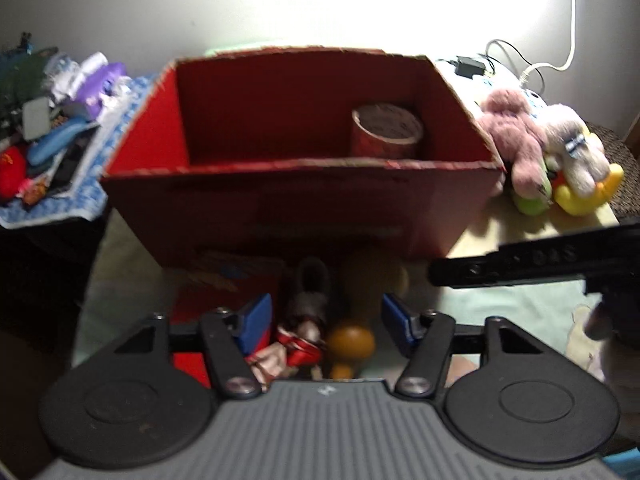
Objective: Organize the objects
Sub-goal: 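Move the right gripper down to the brown gourd and close on its neck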
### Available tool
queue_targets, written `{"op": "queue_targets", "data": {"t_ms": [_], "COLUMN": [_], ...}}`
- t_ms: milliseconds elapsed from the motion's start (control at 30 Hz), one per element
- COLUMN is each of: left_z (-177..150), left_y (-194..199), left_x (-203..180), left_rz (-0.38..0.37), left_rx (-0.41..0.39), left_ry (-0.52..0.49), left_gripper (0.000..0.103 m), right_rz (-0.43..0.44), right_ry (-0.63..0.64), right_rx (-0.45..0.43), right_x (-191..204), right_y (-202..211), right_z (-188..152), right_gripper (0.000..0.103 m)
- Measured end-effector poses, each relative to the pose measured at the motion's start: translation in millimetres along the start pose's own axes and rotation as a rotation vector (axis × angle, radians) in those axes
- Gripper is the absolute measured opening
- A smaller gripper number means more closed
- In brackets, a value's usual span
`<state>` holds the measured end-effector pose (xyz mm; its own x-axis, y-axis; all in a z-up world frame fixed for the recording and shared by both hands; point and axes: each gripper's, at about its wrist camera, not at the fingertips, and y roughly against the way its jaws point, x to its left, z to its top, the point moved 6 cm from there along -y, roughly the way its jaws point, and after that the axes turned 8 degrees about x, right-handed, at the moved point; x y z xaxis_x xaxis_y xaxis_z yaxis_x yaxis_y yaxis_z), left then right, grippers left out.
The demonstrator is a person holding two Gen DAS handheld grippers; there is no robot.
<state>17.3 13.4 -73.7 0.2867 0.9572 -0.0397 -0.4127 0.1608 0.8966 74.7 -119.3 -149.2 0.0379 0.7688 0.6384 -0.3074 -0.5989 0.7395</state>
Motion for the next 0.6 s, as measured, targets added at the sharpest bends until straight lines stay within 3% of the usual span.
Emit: {"op": "queue_targets", "data": {"t_ms": [167, 433, 600], "left_z": [-8.4, -4.9, -4.2], "left_y": [-17.9, -38.0, -57.8], "left_x": [-9.7, -18.6, -15.5], "left_rz": [-0.032, -0.143, -0.153], "left_rx": [0.024, 0.042, 0.080], "left_ry": [-0.014, -0.030, -0.017], "left_gripper": [0.057, 0.057, 0.057], "right_rz": [0.043, 0.033, 0.045], "right_ry": [-0.032, -0.056, -0.074], "right_rx": [0.040, 0.027, 0.039], "right_x": [-1.2, -11.3, -17.0], "right_y": [-3.5, 1.7, -0.6], "right_z": [-4.3, -3.3, -2.5], "right_gripper": [0.023, 0.023, 0.023]}}
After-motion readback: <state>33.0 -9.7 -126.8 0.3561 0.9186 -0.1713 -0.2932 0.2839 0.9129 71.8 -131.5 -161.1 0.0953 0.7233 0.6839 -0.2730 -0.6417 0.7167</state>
